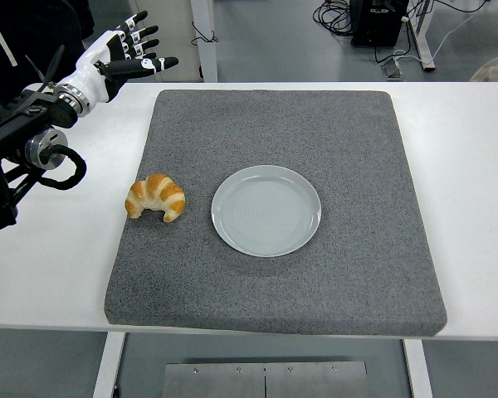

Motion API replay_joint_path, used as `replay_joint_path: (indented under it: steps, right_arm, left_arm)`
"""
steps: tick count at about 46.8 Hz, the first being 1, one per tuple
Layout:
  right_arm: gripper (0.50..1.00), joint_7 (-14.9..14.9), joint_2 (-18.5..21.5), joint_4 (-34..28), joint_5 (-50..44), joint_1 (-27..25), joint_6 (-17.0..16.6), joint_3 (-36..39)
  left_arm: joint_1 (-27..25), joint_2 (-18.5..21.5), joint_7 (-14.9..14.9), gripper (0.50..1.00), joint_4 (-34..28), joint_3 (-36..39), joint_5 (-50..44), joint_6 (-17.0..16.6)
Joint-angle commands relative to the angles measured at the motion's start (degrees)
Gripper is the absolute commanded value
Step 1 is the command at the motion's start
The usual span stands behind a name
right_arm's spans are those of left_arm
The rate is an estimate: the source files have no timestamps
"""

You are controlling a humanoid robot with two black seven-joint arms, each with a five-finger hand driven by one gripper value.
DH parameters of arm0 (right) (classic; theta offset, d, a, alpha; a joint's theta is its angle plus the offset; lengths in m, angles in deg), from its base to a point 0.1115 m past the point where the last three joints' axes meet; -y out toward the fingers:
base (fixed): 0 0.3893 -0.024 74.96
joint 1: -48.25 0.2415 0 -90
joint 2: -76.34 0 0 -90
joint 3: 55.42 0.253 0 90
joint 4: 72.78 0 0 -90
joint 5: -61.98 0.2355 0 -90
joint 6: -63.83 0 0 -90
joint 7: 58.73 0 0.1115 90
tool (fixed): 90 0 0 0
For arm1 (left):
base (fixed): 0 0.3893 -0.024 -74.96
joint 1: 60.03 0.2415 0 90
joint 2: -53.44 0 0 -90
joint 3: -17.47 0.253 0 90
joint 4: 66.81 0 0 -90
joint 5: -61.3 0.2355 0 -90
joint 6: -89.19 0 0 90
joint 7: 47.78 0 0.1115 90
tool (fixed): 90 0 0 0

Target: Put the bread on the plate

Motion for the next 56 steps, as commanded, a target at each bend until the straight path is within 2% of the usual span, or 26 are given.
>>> replay_joint_path:
  steps: [1,13,22,36,46,56]
  right_arm:
    - [1.0,-0.01,0.0,0.0,0.0,-0.01,0.0,0.0]
    - [1.0,-0.01,0.0,0.0,0.0,-0.01,0.0,0.0]
    - [1.0,-0.01,0.0,0.0,0.0,-0.01,0.0,0.0]
    - [1.0,-0.01,0.0,0.0,0.0,-0.01,0.0,0.0]
    - [1.0,-0.01,0.0,0.0,0.0,-0.01,0.0,0.0]
    - [1.0,-0.01,0.0,0.0,0.0,-0.01,0.0,0.0]
  left_arm:
    - [-0.03,2.29,0.06,0.968,-1.86,1.21,2.08,0.0]
    - [-1.43,10.99,0.06,0.968,-11.09,4.9,7.09,0.09]
    - [-1.7,15.91,-0.12,0.969,-18.03,7.63,13.94,0.18]
    - [-1.34,19.61,-0.12,0.968,-24.63,9.3,26.07,0.18]
    - [-1.26,23.21,-0.12,0.968,-29.81,11.67,30.29,0.09]
    - [-0.64,24.7,-0.12,0.968,-30.61,12.73,36.18,0.0]
